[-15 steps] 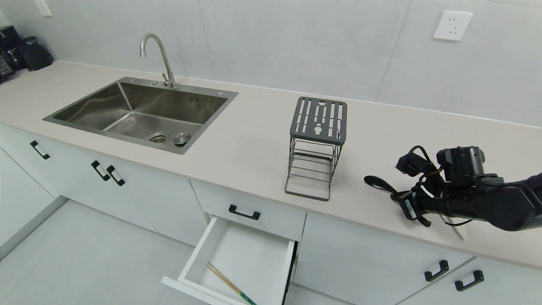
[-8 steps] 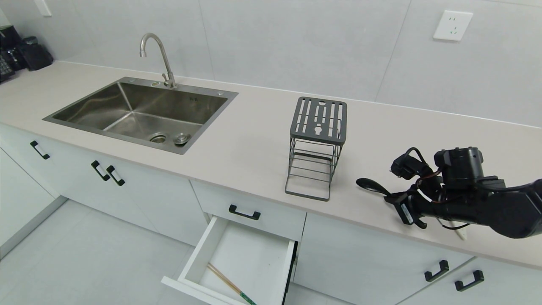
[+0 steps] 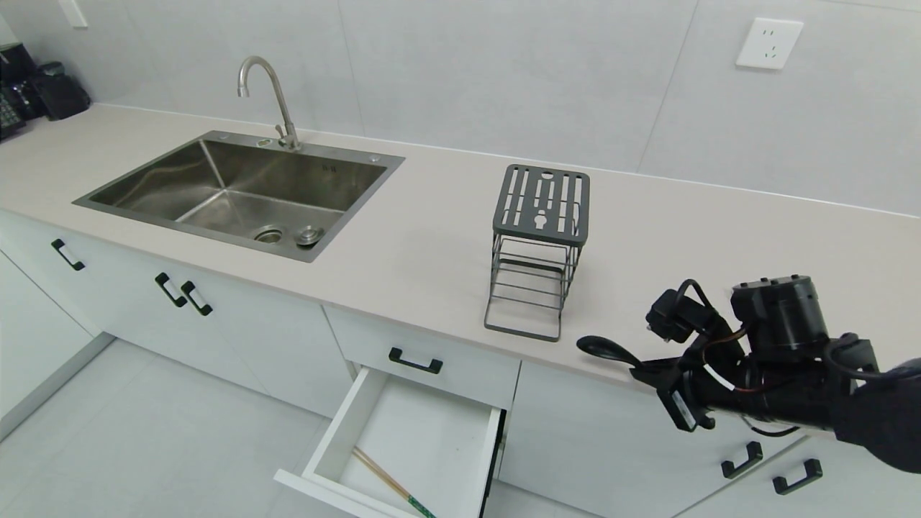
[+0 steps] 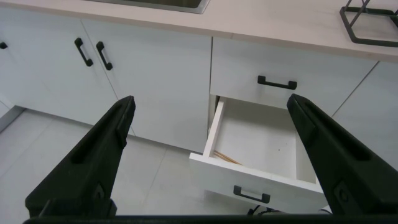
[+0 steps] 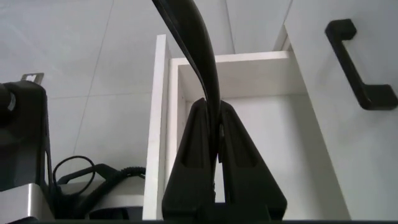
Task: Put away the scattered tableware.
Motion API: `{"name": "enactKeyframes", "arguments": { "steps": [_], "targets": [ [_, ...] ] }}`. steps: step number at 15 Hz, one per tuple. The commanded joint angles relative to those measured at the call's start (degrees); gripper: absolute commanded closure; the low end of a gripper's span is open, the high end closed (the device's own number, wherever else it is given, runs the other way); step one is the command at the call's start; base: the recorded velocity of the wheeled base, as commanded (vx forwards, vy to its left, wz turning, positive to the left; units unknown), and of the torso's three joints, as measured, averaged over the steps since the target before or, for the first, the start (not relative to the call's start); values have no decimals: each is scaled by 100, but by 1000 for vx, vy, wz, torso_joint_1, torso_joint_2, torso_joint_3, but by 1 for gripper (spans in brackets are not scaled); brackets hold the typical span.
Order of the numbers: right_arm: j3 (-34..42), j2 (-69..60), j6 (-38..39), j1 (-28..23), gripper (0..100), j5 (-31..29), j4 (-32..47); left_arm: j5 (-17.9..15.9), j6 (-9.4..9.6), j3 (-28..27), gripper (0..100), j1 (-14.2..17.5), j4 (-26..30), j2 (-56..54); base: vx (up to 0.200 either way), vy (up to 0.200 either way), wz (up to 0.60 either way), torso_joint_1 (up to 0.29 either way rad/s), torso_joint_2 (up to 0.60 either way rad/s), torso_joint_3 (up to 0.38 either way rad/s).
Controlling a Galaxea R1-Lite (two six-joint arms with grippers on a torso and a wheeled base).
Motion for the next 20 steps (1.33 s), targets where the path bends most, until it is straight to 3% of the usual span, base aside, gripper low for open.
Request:
{"name": "enactKeyframes", "arguments": {
  "steps": [1, 3, 8, 13, 18, 20],
  "targets": [
    [219, -225, 142, 509, 100, -21, -10, 0, -1, 0, 0, -1, -1, 7, 0, 0, 0, 0, 0, 0],
    [280, -234, 388, 940, 100, -47, -10, 0, -1, 0, 0, -1, -1, 7, 0, 0, 0, 0, 0, 0],
    [307, -225, 397, 1388, 100, -47, -36, 0, -1, 0, 0, -1, -1, 7, 0, 0, 0, 0, 0, 0],
    [131, -23, 749, 2548, 100, -47, -54, 0, -1, 0, 0, -1, -1, 7, 0, 0, 0, 0, 0, 0],
    [-1056, 856, 1065, 2935, 100, -56, -195, 0, -1, 0, 0, -1, -1, 7, 0, 0, 0, 0, 0, 0],
    [-1100, 1005, 1434, 3234, 100, -197, -247, 0, -1, 0, 0, -1, -1, 7, 0, 0, 0, 0, 0, 0]
  ]
}}
